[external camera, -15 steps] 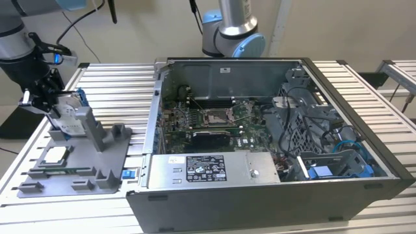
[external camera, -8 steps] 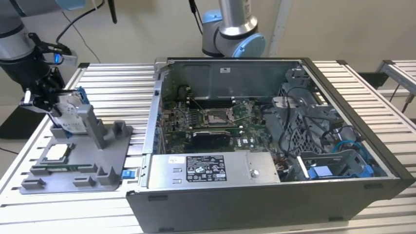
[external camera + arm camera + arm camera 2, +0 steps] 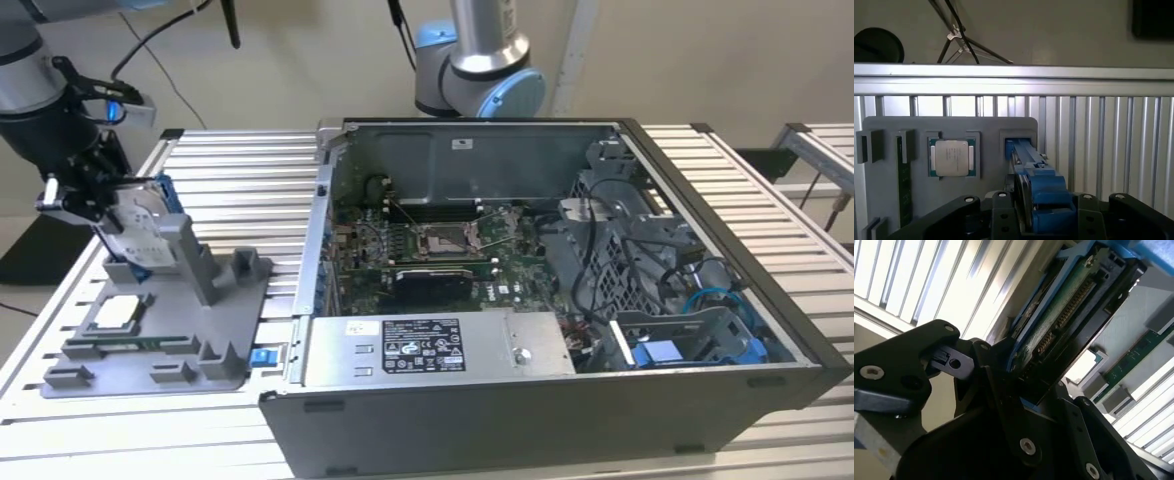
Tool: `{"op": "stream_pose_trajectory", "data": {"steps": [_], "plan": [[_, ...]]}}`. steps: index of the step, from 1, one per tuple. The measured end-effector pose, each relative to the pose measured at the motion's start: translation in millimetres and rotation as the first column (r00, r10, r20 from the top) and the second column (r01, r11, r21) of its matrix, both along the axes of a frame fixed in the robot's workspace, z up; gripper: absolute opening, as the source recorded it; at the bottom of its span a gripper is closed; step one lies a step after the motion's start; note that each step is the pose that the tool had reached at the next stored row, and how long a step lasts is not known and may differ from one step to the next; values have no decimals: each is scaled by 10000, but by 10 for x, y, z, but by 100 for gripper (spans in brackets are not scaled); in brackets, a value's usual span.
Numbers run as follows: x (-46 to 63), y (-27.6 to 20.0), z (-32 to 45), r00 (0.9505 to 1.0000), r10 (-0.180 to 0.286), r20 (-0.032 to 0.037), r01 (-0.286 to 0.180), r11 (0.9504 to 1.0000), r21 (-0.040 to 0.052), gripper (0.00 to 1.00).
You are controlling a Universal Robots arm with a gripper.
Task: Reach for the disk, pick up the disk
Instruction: 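Pick up the disk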
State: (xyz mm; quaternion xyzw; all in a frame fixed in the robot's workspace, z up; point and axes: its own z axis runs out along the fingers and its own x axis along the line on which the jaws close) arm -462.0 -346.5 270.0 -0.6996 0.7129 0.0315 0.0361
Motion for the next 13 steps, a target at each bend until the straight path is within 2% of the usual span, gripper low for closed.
{"op": "stream_pose_trajectory", "data": {"steps": [10, 13], "plan": [[0, 0, 448, 10000, 1, -2, -1, 10000, -1, 0], [0, 0, 560, 10000, 1, -1, -1, 10000, 0, 0]]}}
